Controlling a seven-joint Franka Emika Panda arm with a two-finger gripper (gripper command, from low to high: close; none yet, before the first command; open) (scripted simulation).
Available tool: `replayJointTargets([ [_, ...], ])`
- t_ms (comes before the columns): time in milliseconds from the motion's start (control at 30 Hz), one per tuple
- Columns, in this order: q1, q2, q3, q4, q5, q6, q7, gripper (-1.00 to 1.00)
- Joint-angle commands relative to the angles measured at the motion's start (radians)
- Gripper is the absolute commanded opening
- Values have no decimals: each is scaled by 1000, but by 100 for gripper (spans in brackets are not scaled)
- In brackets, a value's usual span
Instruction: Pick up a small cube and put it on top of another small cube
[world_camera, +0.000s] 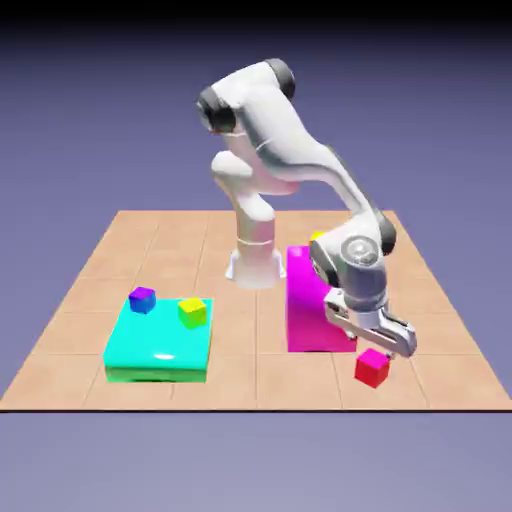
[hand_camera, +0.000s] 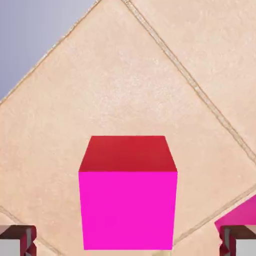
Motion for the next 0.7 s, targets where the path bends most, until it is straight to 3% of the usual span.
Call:
replayJointTargets([
  [0,30,36,-30,2,-22,36,12,0],
  [33,58,69,-58,4,-41,68,23,0],
  [67,58,69,-58,4,-41,68,23,-100],
  [233,-57,-74,61,-3,42,-72,-25,-100],
  [667,179,-532,-67,-49,147,-416,-349,-100],
])
